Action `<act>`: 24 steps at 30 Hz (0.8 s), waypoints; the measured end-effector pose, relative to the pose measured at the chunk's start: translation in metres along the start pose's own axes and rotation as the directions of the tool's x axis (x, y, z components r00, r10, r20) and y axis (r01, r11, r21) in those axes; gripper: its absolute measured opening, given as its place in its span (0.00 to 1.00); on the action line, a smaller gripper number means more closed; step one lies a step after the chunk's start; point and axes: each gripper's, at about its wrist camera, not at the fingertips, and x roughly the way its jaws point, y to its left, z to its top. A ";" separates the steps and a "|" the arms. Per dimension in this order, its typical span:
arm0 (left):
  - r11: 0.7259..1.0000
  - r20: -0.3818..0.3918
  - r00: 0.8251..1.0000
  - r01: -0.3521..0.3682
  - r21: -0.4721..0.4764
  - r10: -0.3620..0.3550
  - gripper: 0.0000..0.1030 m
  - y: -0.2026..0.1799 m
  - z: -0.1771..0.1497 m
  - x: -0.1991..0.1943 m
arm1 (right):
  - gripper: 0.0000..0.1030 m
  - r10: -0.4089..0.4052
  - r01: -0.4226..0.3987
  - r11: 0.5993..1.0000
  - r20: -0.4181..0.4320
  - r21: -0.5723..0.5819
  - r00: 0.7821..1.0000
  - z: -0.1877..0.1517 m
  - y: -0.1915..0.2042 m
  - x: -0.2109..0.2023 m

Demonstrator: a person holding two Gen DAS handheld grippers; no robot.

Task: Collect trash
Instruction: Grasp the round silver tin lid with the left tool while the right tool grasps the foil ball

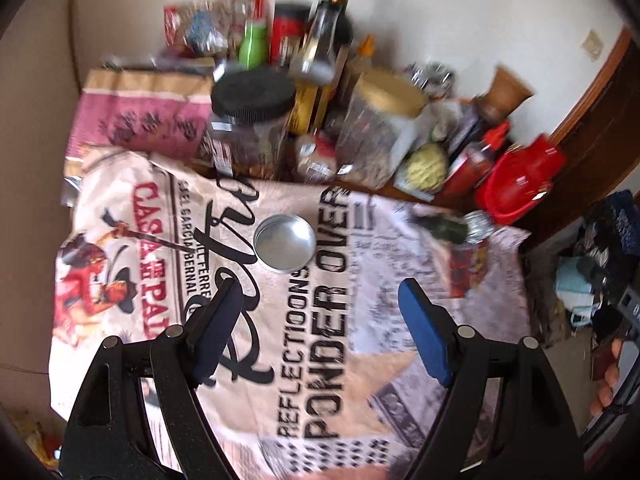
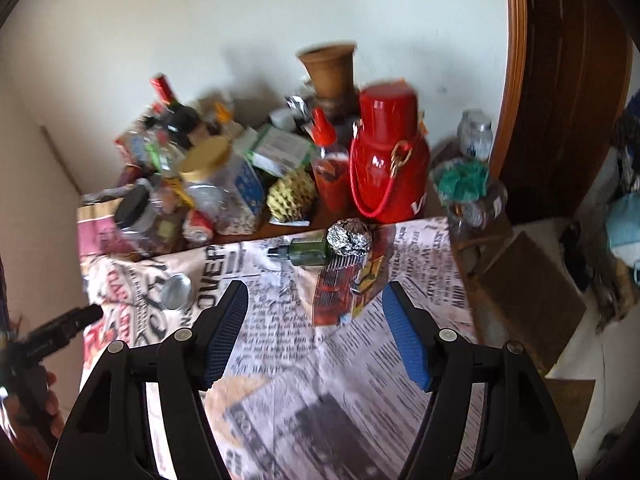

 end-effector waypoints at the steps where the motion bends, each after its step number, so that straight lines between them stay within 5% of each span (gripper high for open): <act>1: 1.000 -0.022 1.000 -0.002 0.006 0.002 0.77 0.003 0.004 0.015 | 0.64 -0.013 0.013 1.000 -0.002 0.006 1.000 0.004 0.000 0.011; 6: 0.997 -0.081 0.995 -0.052 0.059 0.057 0.77 0.009 0.011 0.076 | 0.64 -0.067 0.068 0.996 -0.026 0.061 0.997 0.018 -0.005 0.072; 13: 0.990 -0.103 0.993 -0.036 0.137 0.050 0.77 0.011 0.013 0.121 | 0.64 -0.122 0.132 0.984 -0.093 0.120 0.988 0.028 -0.021 0.142; 24: 0.989 -0.132 0.988 -0.065 0.136 0.084 0.77 0.021 0.025 0.162 | 0.60 -0.118 0.139 0.971 -0.117 0.197 0.986 0.024 -0.046 0.177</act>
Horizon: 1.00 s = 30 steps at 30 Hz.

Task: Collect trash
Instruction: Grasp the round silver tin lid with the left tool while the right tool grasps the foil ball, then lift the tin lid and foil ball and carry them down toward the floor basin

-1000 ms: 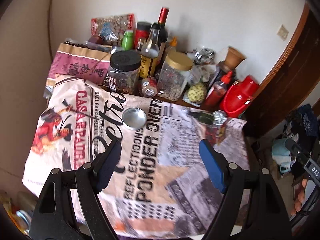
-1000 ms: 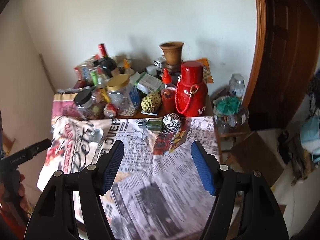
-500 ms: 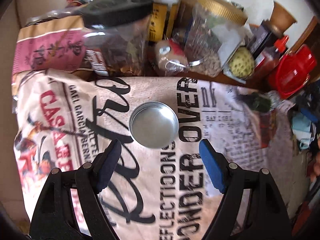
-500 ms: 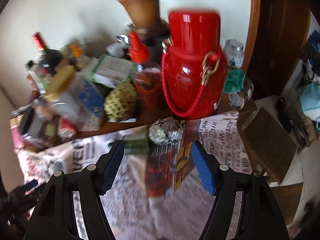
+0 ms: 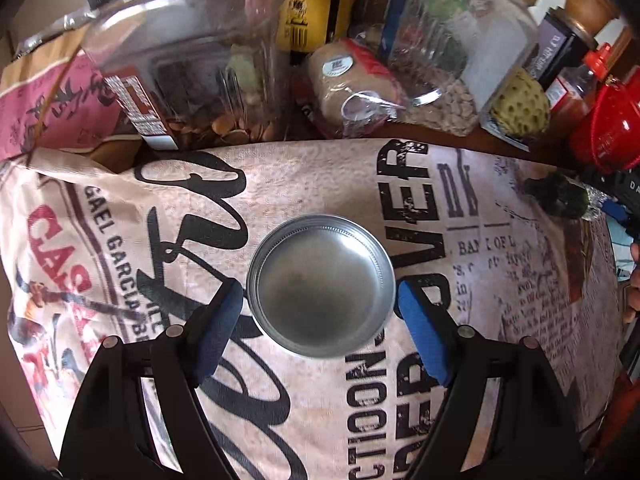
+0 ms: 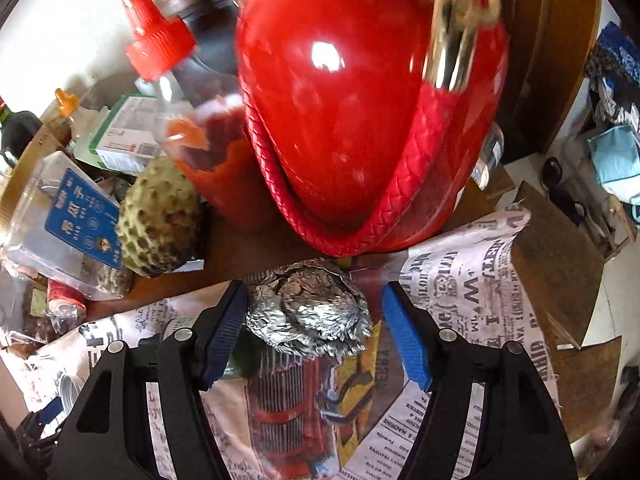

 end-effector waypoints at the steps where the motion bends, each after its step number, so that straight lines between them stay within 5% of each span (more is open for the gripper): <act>1: 1.000 -0.002 1.000 -0.004 -0.004 0.004 0.77 0.001 0.002 0.003 | 0.57 0.007 -0.007 1.000 -0.003 -0.001 1.000 0.000 -0.001 0.001; 15: 0.990 0.030 0.998 0.062 -0.126 -0.059 0.72 0.024 0.000 -0.012 | 0.52 0.038 -0.036 0.998 0.033 -0.058 0.999 -0.020 -0.013 -0.050; 23: 0.990 0.152 0.987 0.068 -0.120 -0.049 0.72 -0.023 -0.022 -0.099 | 0.52 0.128 -0.112 0.978 0.083 -0.175 0.988 -0.033 -0.028 -0.135; 30: 0.986 0.317 0.948 0.087 -0.143 -0.037 0.72 -0.083 -0.074 -0.203 | 0.52 0.213 -0.148 0.939 0.187 -0.309 0.959 -0.045 -0.044 -0.218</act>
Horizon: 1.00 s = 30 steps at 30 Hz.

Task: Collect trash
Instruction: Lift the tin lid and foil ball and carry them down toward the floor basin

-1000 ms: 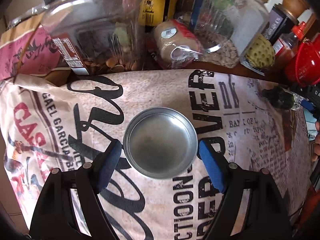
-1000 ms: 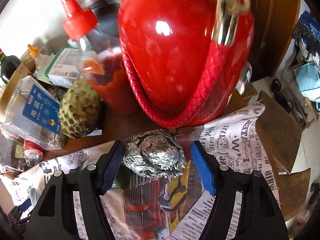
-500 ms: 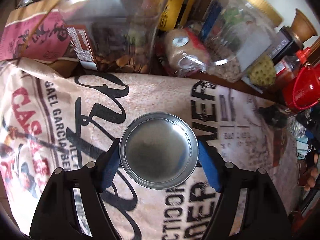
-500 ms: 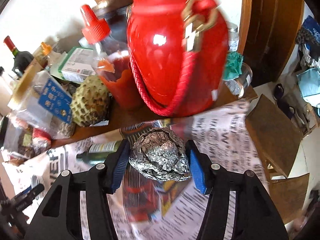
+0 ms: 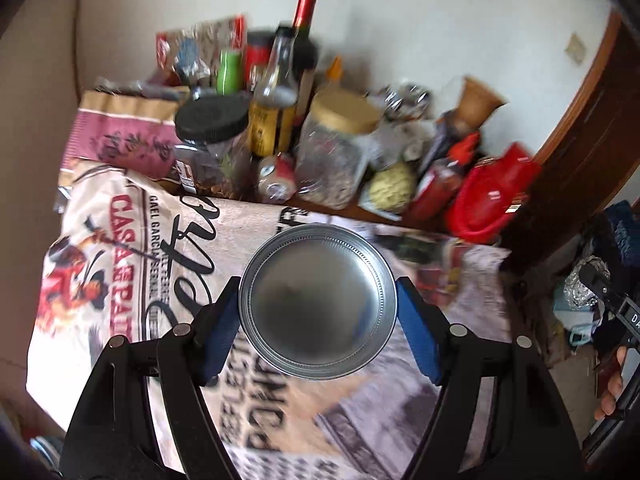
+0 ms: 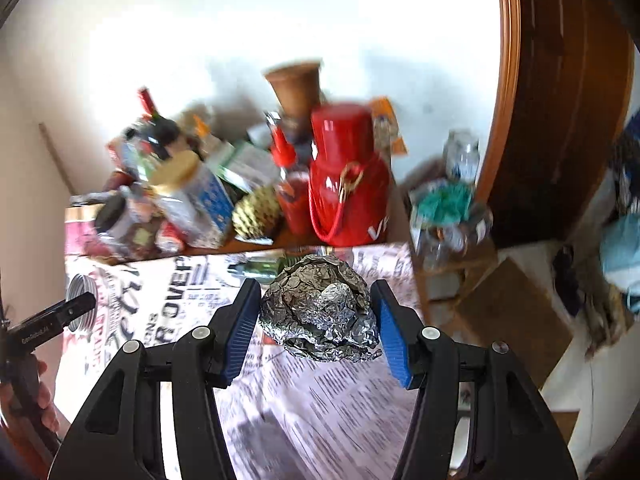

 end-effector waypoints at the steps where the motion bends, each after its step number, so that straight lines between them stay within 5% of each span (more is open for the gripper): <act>1: 1.000 0.021 1.000 0.002 -0.002 -0.002 0.72 -0.008 -0.007 -0.014 | 0.52 0.017 -0.017 1.000 0.017 -0.012 1.000 -0.002 -0.002 -0.014; 15: 1.000 0.196 0.981 -0.004 0.029 -0.002 0.72 -0.061 -0.091 -0.173 | 0.52 0.134 -0.126 0.990 0.143 -0.061 0.981 -0.054 0.003 -0.142; 23: 0.995 0.228 0.971 0.056 0.080 -0.073 0.72 -0.035 -0.136 -0.223 | 0.52 0.119 -0.107 0.991 0.173 -0.075 0.978 -0.111 0.046 -0.196; 30: 0.988 0.170 0.979 0.090 0.126 -0.111 0.72 0.010 -0.198 -0.258 | 0.52 0.091 -0.089 0.996 0.160 -0.018 0.983 -0.169 0.080 -0.231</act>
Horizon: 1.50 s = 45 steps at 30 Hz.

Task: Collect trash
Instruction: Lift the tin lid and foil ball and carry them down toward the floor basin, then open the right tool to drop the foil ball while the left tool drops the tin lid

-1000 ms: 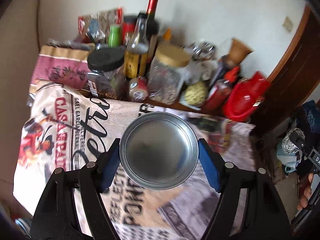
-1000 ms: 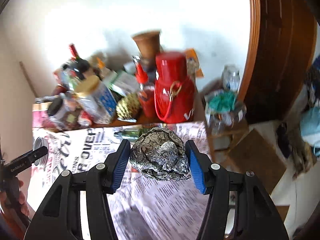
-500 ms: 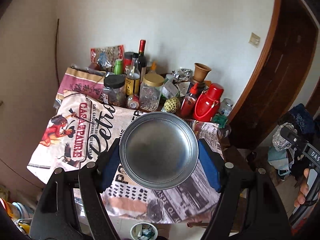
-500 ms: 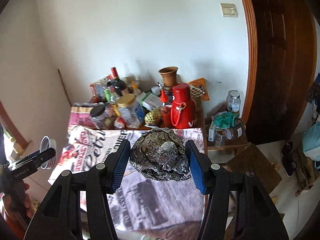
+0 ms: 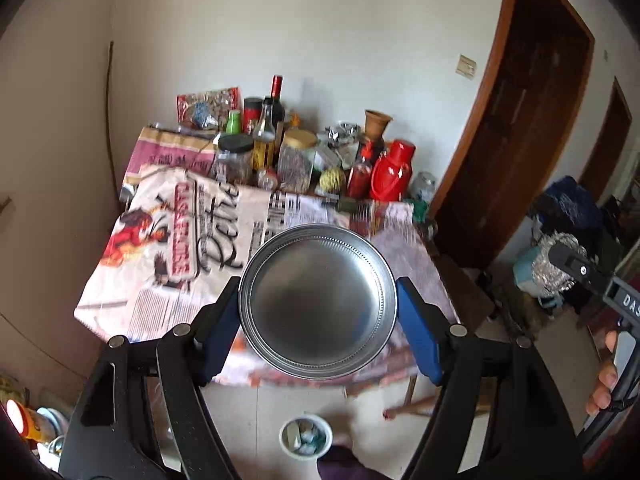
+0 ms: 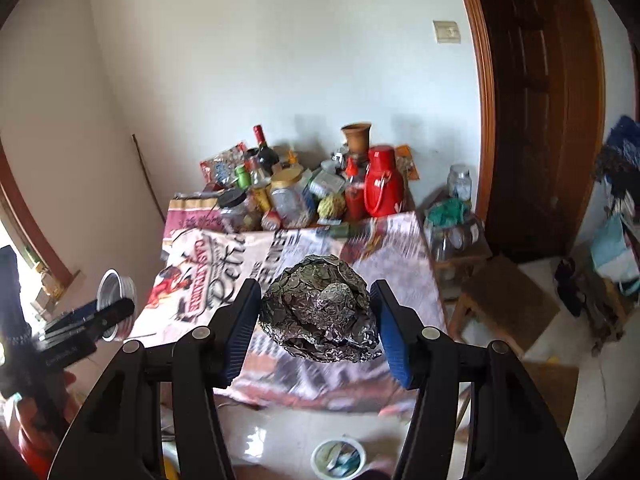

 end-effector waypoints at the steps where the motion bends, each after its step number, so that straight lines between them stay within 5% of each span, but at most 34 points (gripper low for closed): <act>1: 1.000 -0.007 1.000 0.007 0.002 -0.007 0.72 0.005 -0.010 -0.007 | 0.52 -0.003 0.003 1.000 -0.004 -0.002 1.000 -0.007 0.005 -0.003; 16: 0.997 -0.230 0.970 0.080 0.016 -0.074 0.72 0.040 -0.125 -0.014 | 0.52 -0.046 0.052 0.998 -0.241 0.019 0.969 -0.109 0.046 0.006; 27: 0.997 -0.404 0.913 0.033 -0.066 -0.056 0.72 0.042 -0.210 0.091 | 0.52 0.010 -0.011 1.000 -0.377 0.000 0.926 -0.182 0.011 0.095; 31: 0.996 -0.508 0.860 -0.011 -0.091 -0.036 0.72 0.046 -0.271 0.153 | 0.52 0.014 -0.012 1.000 -0.447 0.008 0.894 -0.236 -0.023 0.147; 38: 0.986 -0.666 0.745 -0.074 -0.150 -0.045 0.72 0.054 -0.404 0.251 | 0.52 0.030 0.012 0.998 -0.613 0.064 0.790 -0.355 -0.077 0.238; 45: 0.973 -0.721 0.691 -0.122 -0.194 -0.057 0.72 0.068 -0.504 0.326 | 0.52 0.062 -0.024 0.997 -0.649 0.068 0.758 -0.440 -0.098 0.324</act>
